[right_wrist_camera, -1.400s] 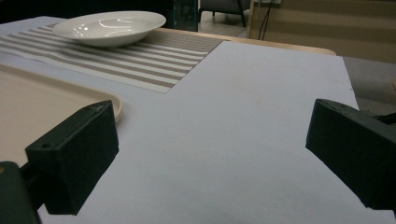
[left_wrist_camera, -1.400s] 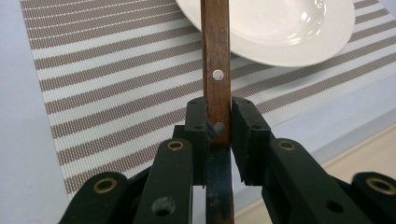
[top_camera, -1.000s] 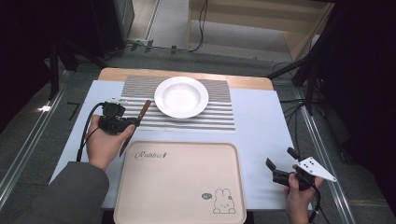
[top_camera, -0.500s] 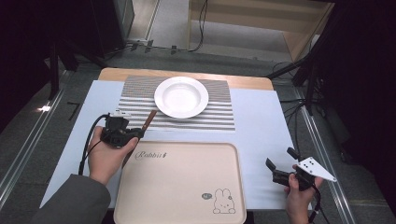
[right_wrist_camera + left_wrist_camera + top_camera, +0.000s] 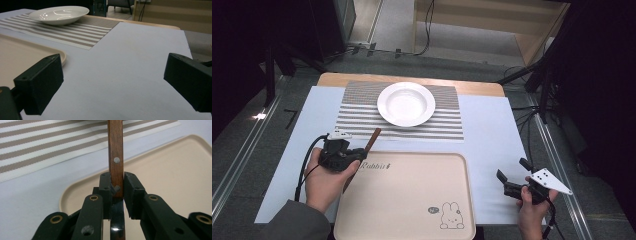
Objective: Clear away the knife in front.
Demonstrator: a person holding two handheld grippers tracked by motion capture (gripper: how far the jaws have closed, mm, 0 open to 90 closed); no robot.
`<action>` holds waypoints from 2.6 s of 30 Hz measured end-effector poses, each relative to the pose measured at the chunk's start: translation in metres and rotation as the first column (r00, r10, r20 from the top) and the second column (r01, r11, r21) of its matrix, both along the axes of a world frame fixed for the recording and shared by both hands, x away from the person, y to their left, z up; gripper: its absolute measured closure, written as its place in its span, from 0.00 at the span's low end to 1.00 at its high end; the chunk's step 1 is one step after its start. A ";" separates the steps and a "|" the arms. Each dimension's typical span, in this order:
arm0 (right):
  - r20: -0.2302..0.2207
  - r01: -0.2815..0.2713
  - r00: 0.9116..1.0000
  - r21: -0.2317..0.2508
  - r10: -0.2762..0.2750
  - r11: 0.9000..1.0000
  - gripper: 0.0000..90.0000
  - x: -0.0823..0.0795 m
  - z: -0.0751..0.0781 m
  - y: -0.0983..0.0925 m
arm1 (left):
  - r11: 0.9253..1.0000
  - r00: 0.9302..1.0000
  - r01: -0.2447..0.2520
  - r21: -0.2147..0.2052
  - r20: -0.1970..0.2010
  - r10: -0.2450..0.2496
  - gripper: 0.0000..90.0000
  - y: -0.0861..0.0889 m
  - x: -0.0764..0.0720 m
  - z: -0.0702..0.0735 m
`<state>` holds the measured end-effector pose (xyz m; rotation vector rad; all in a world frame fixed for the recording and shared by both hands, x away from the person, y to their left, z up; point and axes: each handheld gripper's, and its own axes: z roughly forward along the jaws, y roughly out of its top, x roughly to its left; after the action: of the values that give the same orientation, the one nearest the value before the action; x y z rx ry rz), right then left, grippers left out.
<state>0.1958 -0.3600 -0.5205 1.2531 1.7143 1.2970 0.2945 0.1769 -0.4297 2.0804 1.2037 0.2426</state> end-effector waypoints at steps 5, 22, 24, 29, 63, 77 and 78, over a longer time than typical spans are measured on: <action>0.000 0.001 1.000 -0.001 -0.001 1.000 0.01 0.000 0.000 0.000 | 1.000 1.000 0.002 -0.007 -0.001 -0.002 0.85 0.001 -0.012 -0.002; -0.002 0.004 1.000 -0.006 -0.004 1.000 0.01 0.000 0.000 0.001 | 0.998 0.998 -0.027 -0.056 -0.054 0.024 0.85 0.014 -0.046 -0.031; -0.002 0.003 1.000 -0.007 -0.003 1.000 0.01 0.000 0.000 0.001 | 0.998 0.998 -0.030 -0.050 -0.058 0.028 0.85 0.013 -0.050 -0.037; -0.003 0.004 1.000 -0.009 -0.004 1.000 0.01 0.000 0.000 0.001 | 0.999 0.997 -0.039 -0.037 -0.068 0.036 0.85 0.013 -0.054 -0.046; -0.004 0.004 1.000 -0.022 -0.005 1.000 0.01 0.000 0.000 0.002 | 0.995 0.997 0.073 0.062 0.007 -0.073 1.00 -0.015 -0.051 -0.062; -0.006 0.006 1.000 -0.022 -0.007 1.000 0.01 0.000 0.000 0.003 | 0.999 0.999 0.032 0.031 -0.012 -0.032 1.00 0.008 -0.049 -0.065; -0.006 0.006 1.000 -0.022 -0.007 1.000 0.01 0.000 0.000 0.002 | 0.999 0.999 0.031 0.026 -0.013 -0.031 1.00 0.010 -0.049 -0.065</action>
<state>0.1962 -0.3575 -0.5209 1.2498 1.7225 1.2685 0.2452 0.1872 -0.4944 2.1249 1.1802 0.2330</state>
